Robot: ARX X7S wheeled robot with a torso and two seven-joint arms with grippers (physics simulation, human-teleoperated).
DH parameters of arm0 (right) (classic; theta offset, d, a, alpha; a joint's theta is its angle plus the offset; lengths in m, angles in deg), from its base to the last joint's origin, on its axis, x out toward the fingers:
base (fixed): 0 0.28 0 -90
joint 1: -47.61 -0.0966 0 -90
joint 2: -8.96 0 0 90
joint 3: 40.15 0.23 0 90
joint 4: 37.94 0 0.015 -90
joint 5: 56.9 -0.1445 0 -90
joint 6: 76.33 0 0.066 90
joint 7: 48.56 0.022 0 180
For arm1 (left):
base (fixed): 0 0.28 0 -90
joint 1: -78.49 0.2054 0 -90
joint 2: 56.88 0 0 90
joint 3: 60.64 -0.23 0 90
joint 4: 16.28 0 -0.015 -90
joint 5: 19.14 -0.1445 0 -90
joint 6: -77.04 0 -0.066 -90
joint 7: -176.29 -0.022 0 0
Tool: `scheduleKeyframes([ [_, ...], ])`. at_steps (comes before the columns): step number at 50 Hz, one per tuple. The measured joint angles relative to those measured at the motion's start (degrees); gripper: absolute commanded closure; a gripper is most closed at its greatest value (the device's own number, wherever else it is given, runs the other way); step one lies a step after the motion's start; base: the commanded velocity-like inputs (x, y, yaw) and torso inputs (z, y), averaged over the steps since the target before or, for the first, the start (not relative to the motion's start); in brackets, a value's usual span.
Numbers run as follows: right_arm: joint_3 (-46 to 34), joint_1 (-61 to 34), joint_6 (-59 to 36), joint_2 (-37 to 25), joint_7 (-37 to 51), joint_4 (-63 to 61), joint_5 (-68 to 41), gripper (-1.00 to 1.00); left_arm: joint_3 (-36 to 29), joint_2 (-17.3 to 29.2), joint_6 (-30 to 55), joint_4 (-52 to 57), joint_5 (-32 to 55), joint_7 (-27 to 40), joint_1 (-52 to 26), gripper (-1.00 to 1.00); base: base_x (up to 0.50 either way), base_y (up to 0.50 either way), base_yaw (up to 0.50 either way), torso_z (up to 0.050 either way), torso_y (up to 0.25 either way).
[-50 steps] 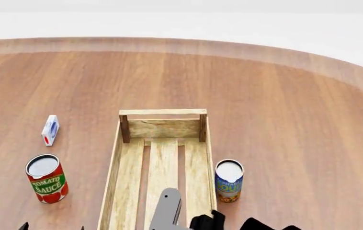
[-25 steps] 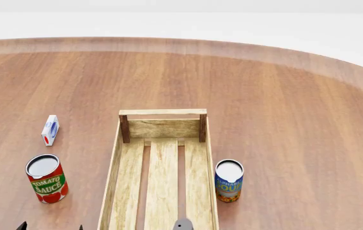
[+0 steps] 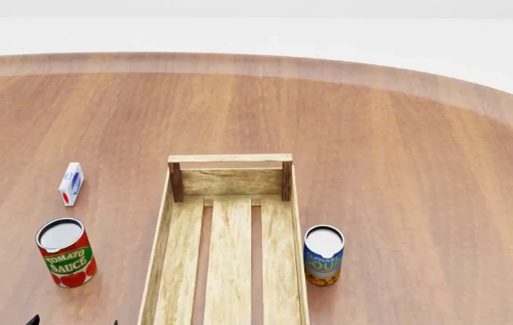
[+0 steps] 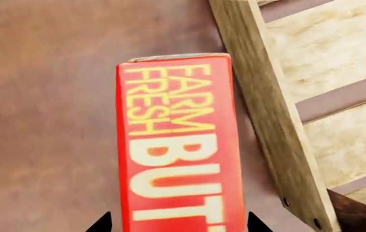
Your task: Pick up the butter and put it in the tray.
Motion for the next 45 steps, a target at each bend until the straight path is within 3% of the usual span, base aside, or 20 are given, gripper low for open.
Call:
scheduleKeyframes([
  [12,-1.69,1.06,2.13,1.16,-0.68,4.0,1.1,-1.0,-0.37,0.21,0.01,0.07,0.24,0.18,-0.02,-1.0,0.0,0.0,0.0,0.0,0.0],
  [13,-1.8,1.14,2.33,1.25,-0.72,4.31,1.2,1.0,-0.4,0.23,0.01,0.08,0.26,0.19,-0.02,-1.0,0.0,0.0,0.0,0.0,0.0],
  [30,-1.32,1.44,3.64,1.01,0.23,5.5,0.64,1.0,-0.97,0.45,0.02,0.07,0.49,0.49,-0.11,-1.0,0.0,0.0,0.0,0.0,0.0],
  [45,2.06,0.71,-4.77,-2.3,1.69,-7.1,-4.95,1.0,-1.24,0.67,-0.01,0.04,0.88,0.76,-0.26,-1.0,0.0,0.0,0.0,0.0,0.0],
])
